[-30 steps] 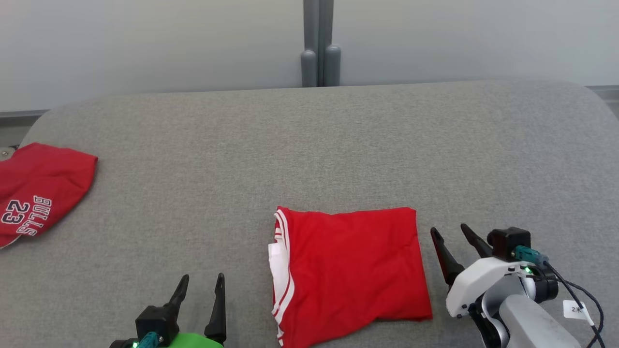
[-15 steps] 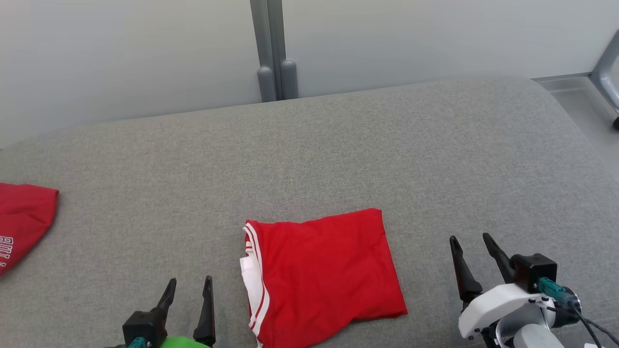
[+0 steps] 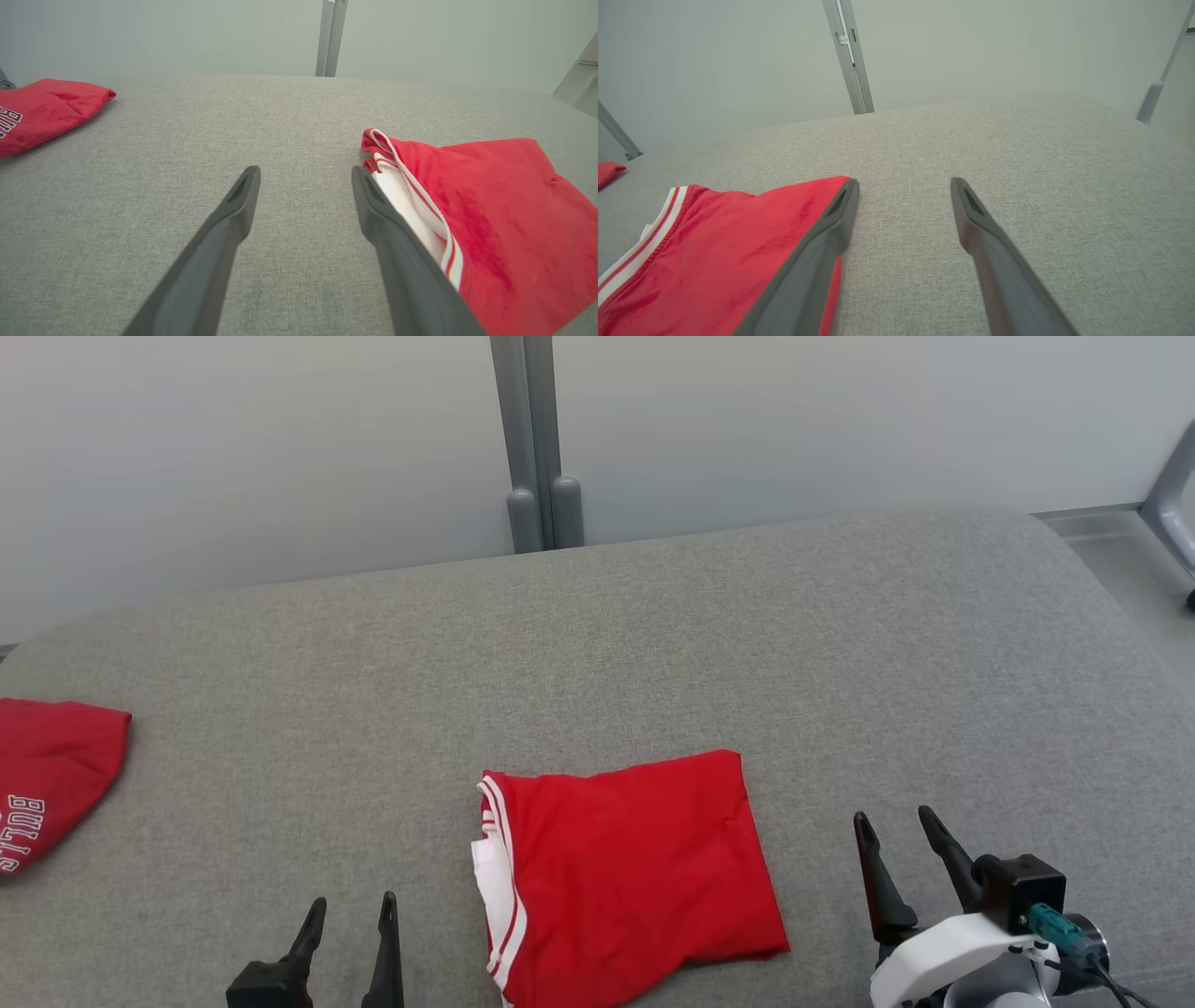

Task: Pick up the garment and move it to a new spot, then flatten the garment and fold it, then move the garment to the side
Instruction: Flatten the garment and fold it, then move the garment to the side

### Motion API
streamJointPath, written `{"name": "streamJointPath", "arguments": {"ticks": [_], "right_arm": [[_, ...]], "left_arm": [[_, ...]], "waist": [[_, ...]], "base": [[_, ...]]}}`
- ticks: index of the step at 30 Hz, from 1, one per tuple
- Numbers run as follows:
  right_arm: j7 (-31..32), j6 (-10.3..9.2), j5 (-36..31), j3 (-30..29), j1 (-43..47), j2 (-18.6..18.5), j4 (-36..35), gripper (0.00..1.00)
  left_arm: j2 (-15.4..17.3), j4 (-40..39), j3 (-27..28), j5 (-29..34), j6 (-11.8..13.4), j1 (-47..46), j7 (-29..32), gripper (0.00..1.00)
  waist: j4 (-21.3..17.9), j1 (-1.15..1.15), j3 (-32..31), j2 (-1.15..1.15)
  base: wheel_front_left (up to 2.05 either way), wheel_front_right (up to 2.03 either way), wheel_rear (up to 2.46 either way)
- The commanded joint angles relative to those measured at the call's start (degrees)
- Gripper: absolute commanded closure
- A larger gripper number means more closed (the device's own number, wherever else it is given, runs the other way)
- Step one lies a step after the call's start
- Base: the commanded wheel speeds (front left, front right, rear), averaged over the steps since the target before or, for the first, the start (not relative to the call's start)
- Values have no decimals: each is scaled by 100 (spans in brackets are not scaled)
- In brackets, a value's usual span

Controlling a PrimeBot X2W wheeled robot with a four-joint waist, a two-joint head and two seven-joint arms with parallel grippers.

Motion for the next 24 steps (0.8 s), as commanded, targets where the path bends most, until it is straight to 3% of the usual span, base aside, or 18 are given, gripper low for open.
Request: {"name": "streamJointPath", "arguments": {"ticks": [1, 16, 24], "right_arm": [[-14, -7, -47, 7, 85, 15, -34, 0], [-15, -7, 33, 145, 55, 30, 45, 0], [-15, -7, 140, 517, -265, -27, 396, 0]], "left_arm": [[18, -19, 36, -1, 59, 99, 1, 0], [18, -55, -66, -75, 56, 88, 1, 0], [18, 14, -272, -82, 47, -54, 1, 0]], "waist": [[20, 0, -24, 0], [204, 0, 56, 0], [490, 0, 368, 0]], "base": [[0, 0, 0], [0, 0, 0], [0, 0, 0]]}}
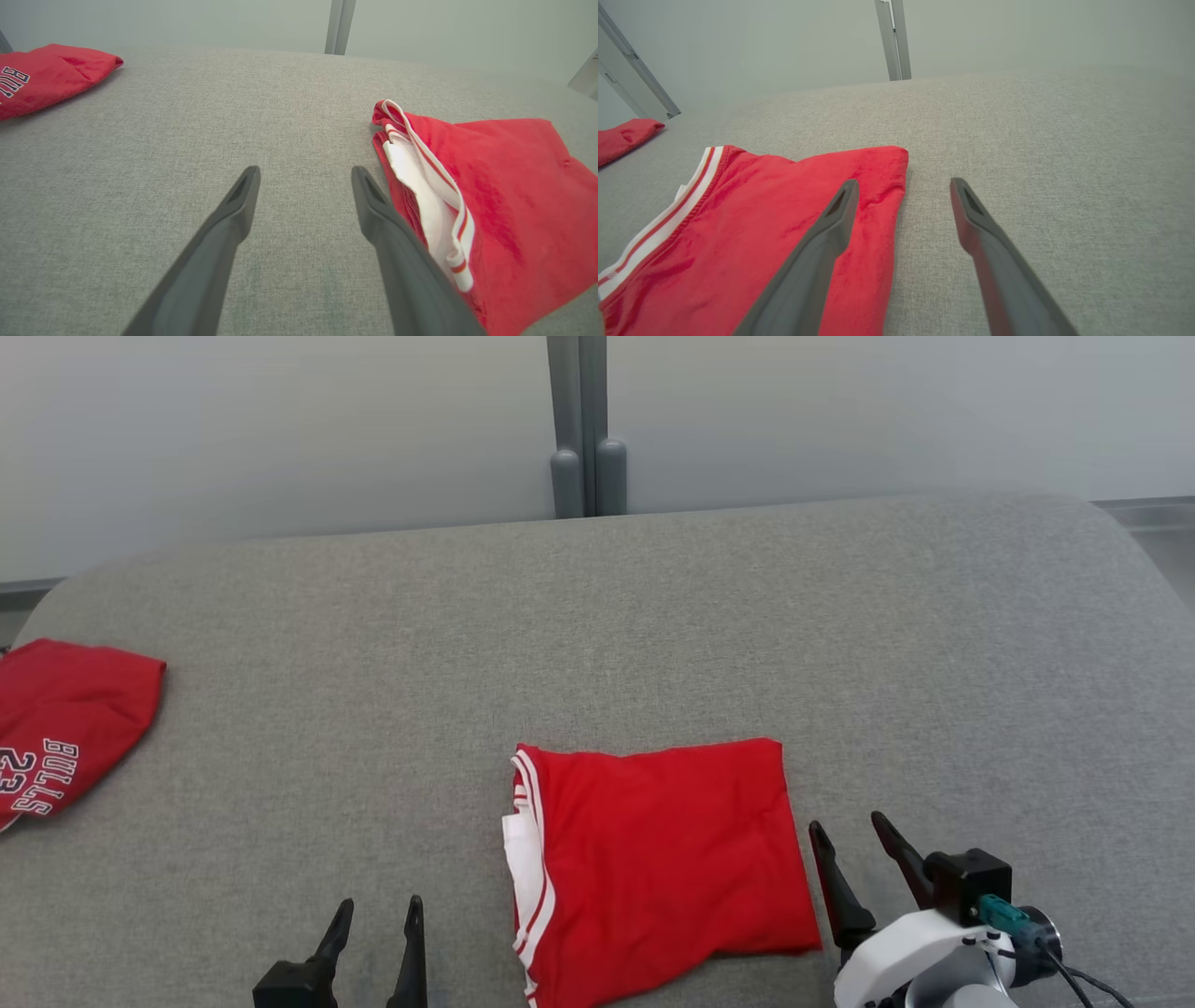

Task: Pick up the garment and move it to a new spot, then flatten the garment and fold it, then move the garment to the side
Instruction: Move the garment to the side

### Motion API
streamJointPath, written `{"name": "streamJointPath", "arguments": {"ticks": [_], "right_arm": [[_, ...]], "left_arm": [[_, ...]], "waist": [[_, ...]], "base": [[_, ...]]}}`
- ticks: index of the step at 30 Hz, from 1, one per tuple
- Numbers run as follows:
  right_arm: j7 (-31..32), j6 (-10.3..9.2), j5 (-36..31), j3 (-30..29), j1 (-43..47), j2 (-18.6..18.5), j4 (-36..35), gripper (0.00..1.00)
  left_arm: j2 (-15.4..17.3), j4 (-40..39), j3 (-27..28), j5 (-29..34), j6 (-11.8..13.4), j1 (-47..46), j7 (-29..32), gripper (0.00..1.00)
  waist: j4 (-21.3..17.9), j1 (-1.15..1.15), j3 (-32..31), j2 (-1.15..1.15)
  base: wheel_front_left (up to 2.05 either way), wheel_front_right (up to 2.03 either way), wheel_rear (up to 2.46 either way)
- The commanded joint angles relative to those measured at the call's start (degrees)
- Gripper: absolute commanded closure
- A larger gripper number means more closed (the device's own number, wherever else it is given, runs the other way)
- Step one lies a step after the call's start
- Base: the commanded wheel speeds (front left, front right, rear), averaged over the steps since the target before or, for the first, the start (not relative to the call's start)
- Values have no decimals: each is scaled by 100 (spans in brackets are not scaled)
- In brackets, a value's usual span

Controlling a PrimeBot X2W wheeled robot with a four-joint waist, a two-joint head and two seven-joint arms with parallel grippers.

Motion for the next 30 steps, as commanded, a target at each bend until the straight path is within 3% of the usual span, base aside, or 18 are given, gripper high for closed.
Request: {"name": "streamJointPath", "arguments": {"ticks": [1, 16, 21, 22, 24, 30], "right_arm": [[-14, -7, 67, 62, -114, -18, 103, 0], [-13, -7, 920, 195, -1187, 43, 1631, 0], [138, -2, 1449, 727, -1230, 95, 2135, 0], [142, -2, 1549, 835, -1233, 102, 2189, 9], [92, -2, 1715, 953, -1282, 19, 2210, 100], [8, -10, 1925, 1102, -1410, -192, 2238, 100]], "left_arm": [[18, 22, -28, 4, -2, -106, 2, 0], [18, 55, -261, 5, -3, -535, 2, 0], [17, 77, -272, -28, 18, -553, 2, 0], [17, 82, -262, -35, 19, -550, 2, 0], [17, 97, -252, -35, 19, -547, 2, 0], [17, 87, -278, -28, 23, -563, 2, 0]], "waist": [[170, 0, 162, 0], [677, 0, 815, 0], [743, 0, 793, 0], [743, 0, 784, 0], [742, 0, 762, 0], [706, 0, 698, 0]], "base": [[0, 0, 0], [0, 0, 0], [0, 0, 0], [0, 0, 0], [0, 0, 0], [0, 0, 0]]}}
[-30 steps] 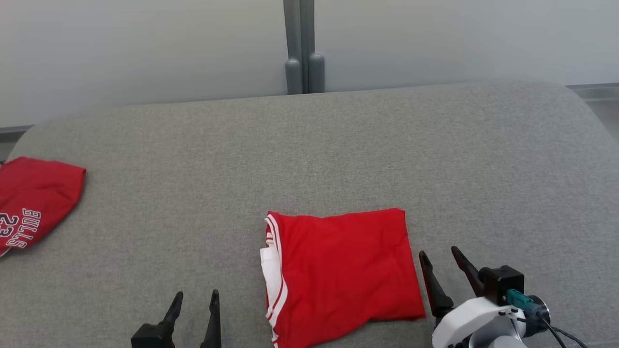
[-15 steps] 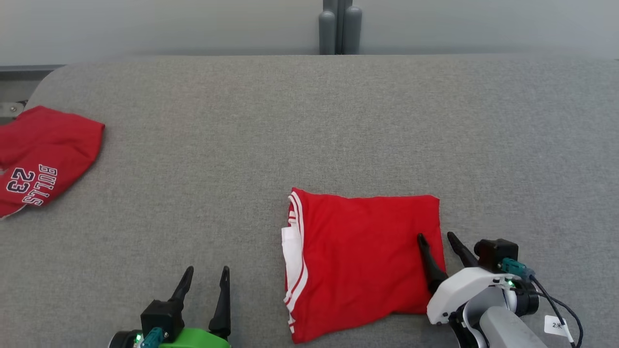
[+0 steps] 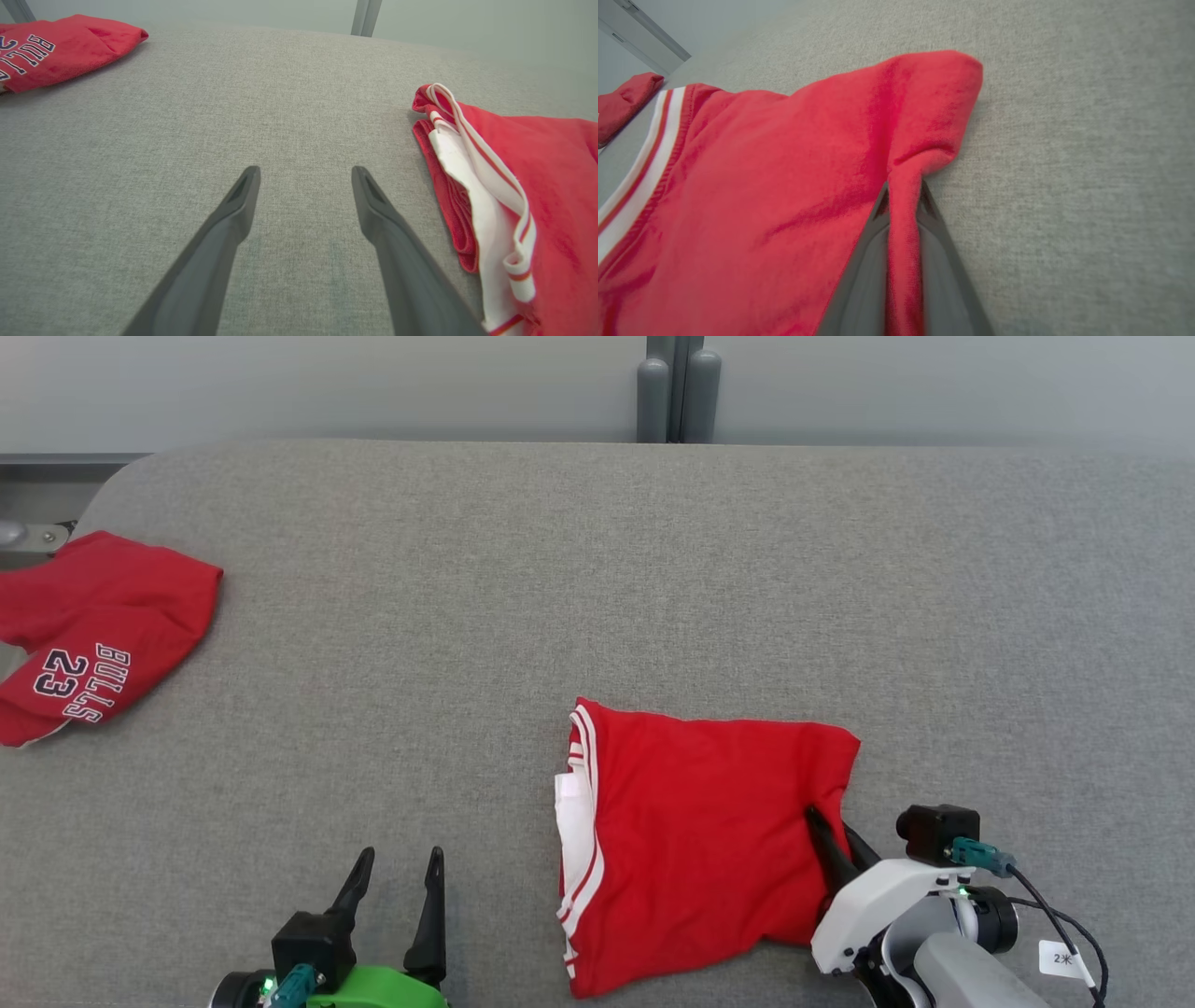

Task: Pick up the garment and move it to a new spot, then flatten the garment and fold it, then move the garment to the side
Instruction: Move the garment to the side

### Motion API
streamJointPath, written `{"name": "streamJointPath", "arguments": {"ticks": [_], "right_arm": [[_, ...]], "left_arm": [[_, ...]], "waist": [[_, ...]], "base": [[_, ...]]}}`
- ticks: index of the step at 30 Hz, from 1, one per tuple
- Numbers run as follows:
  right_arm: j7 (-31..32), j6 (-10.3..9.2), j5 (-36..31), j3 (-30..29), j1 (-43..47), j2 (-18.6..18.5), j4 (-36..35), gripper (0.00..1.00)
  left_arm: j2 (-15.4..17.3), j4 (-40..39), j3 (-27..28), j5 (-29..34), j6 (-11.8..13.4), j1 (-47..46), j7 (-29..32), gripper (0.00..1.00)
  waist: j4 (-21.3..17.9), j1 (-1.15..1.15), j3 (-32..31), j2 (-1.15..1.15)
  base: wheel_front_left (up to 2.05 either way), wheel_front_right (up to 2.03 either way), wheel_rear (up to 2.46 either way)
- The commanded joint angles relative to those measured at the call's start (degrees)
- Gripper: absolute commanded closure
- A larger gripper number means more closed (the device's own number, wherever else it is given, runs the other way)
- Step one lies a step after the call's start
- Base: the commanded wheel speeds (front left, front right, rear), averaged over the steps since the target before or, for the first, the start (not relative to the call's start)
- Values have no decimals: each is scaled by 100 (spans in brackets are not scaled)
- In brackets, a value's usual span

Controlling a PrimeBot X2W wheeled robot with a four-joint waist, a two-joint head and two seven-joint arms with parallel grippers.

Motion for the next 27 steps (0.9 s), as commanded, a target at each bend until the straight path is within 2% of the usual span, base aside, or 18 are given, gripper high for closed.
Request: {"name": "streamJointPath", "arguments": {"ticks": [1, 4, 8, 21, 24, 27], "right_arm": [[1, -14, 56, -1, -16, -72, 31, 100], [-7, -14, 30, -105, 0, -105, -115, 100], [-9, -13, -52, -195, 193, -53, -224, 100], [-11, -12, -190, -152, 326, 14, -546, 100], [-12, -12, -128, -104, 332, 28, -615, 100], [-12, -12, -115, -73, 313, 26, -654, 100]], "left_arm": [[16, -26, -12, 14, 6, -70, 1, 0], [16, -52, -37, 67, -44, -46, 1, 0], [16, -44, -51, 85, -105, 56, 1, 0], [17, -112, 9, 216, -195, -51, 1, 0], [17, -124, -19, 223, -203, -120, 2, 0], [18, -128, -48, 262, -219, -178, 1, 0]], "waist": [[-43, 0, -24, 0], [-173, 0, -67, 0], [-560, 0, -171, 0], [-2618, 0, -216, 0], [-2953, 0, -161, 0], [-3089, 0, -105, 0]], "base": [[0, 0, 0], [0, 0, 0], [0, 0, 0], [0, 0, 0], [0, 0, 0], [0, 0, 0]]}}
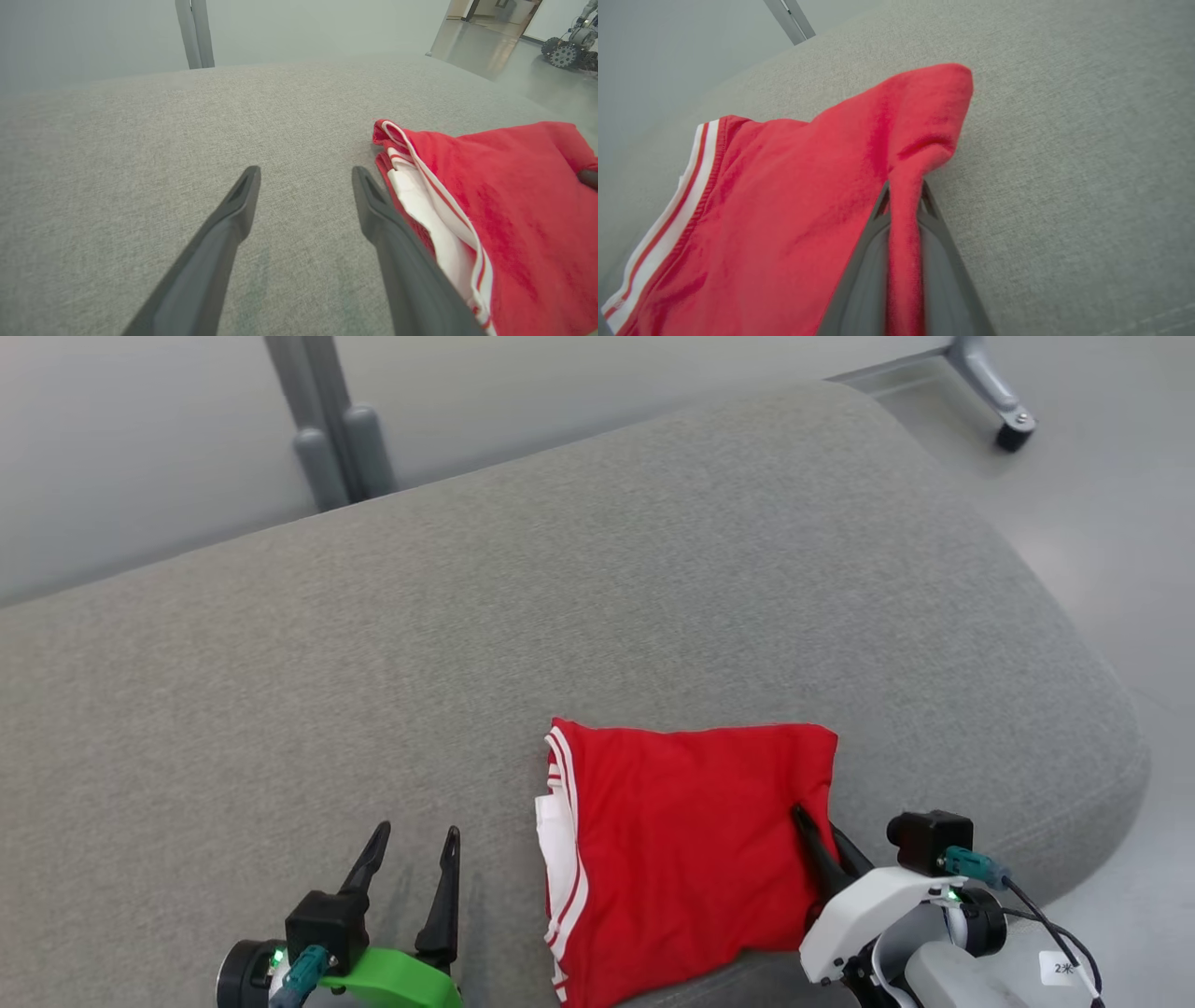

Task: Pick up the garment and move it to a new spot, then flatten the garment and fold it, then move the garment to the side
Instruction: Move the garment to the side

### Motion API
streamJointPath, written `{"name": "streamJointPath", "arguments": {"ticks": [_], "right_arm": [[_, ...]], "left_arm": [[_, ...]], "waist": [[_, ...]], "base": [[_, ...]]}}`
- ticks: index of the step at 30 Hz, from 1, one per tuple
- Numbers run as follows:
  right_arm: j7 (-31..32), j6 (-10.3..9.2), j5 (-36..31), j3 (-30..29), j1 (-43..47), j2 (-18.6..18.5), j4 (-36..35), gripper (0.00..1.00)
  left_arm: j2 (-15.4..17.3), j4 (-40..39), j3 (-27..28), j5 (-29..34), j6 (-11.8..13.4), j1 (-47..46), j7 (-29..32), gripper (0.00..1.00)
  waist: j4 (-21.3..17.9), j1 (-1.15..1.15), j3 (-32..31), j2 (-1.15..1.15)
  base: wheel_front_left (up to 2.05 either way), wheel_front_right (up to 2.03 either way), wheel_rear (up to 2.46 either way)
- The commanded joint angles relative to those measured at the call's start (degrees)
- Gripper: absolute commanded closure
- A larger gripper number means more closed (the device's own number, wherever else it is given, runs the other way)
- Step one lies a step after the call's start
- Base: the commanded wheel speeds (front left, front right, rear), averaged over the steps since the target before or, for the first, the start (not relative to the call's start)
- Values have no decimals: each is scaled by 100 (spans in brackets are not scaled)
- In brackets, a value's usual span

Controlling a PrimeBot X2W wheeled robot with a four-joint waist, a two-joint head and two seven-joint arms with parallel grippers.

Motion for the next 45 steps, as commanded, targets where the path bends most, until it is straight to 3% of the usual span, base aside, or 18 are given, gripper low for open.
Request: {"name": "streamJointPath", "arguments": {"ticks": [1, 10, 19, 27, 32, 36, 37, 38, 45], "right_arm": [[-14, -11, 26, 7, -3, -5, -43, 100], [-14, -9, -40, 93, -508, -25, -299, 100], [-14, -9, -190, -243, -2304, -458, -43, 100], [-14, -10, -747, -1384, -3602, -1344, 1015, 100], [-14, -10, -1326, -2375, -3749, -1993, 1596, 100], [-14, -10, -1847, -3008, -3641, -2205, 1947, 100], [-14, -10, -2039, -3233, -3716, -2201, 1957, 6], [-15, -10, -2140, -3321, -3736, -2169, 1888, 0], [-14, -10, -2537, -3596, -3660, -1766, 1197, 0]], "left_arm": [[22, -16, -4, 52, -20, -109, 1, 0], [30, -119, -75, 347, -95, -508, 1, 0], [193, -478, -123, 740, -171, -1181, 1, 0], [251, -692, -239, 931, -183, -1533, 1, 0], [187, -856, -347, 927, -152, -1589, 1, 0], [156, -941, -399, 885, -149, -1552, 1, 0], [167, -965, -379, 886, -135, -1515, 1, 0], [178, -971, -358, 882, -124, -1494, 1, 0], [188, -889, -300, 847, -103, -1391, 1, 0]], "waist": [[-728, 0, 106, 0], [-477, 0, 729, 0], [235, 0, 1975, 0], [672, 0, 2480, 0], [924, 0, 2499, 0], [1070, 0, 2454, 0], [1101, 0, 2447, 0], [1110, 0, 2442, 0], [1128, 0, 2290, 0]], "base": [[0, 0, 0], [0, 0, 0], [0, 0, 0], [0, 0, 0], [0, 0, 0], [0, 0, 0], [0, 0, 0], [0, 0, 0], [0, 0, 0]]}}
